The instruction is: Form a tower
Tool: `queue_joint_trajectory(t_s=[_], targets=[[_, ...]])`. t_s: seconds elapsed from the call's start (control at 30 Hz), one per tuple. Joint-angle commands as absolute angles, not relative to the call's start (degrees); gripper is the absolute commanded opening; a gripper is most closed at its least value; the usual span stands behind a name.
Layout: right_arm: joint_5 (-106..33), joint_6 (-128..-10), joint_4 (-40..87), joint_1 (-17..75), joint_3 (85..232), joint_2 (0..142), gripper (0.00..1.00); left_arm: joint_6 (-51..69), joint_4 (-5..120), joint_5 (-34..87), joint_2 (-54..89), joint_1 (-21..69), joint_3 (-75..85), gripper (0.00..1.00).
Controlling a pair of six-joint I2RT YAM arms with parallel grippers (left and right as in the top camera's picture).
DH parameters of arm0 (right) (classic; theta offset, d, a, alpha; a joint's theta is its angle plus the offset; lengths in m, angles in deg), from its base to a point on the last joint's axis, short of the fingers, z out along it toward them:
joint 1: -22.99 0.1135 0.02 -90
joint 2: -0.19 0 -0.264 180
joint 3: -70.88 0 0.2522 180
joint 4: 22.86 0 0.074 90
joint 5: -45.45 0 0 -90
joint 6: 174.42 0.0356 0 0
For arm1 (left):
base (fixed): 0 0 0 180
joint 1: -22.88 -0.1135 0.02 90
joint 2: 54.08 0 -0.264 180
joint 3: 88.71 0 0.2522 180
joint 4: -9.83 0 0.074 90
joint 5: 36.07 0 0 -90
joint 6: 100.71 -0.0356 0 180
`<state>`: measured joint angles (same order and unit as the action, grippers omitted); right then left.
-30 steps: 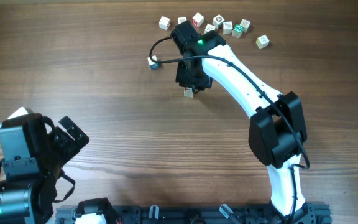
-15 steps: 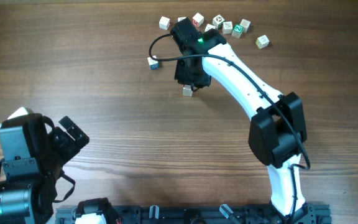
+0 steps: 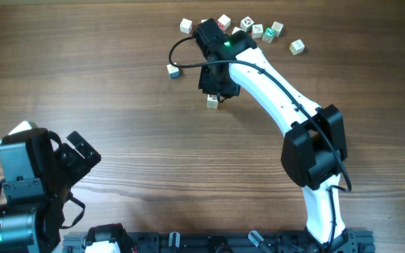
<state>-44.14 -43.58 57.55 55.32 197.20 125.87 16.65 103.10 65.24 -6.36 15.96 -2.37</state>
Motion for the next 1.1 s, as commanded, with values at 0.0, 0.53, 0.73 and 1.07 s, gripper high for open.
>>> queue_joint_trajectory(t_s=[0.0, 0.53, 0.73, 1.07], targets=[[-45.6, -43.9, 57.6, 55.4, 197.5, 126.4, 0.22, 17.2, 102.9, 65.6, -6.4, 15.5, -2.4, 1.00], [-46.0, -44.0, 55.0, 56.7, 195.6, 126.5, 0.22, 17.2, 102.9, 65.6, -6.4, 15.5, -2.4, 1.00], [-46.7, -44.6, 55.0, 56.7, 195.6, 126.6, 0.22, 17.2, 102.9, 65.6, -6.4, 15.5, -2.4, 1.00], [-46.7, -45.3, 55.7, 56.7, 195.6, 127.1, 0.22, 17.2, 102.9, 65.6, -6.4, 15.5, -2.4, 1.00]])
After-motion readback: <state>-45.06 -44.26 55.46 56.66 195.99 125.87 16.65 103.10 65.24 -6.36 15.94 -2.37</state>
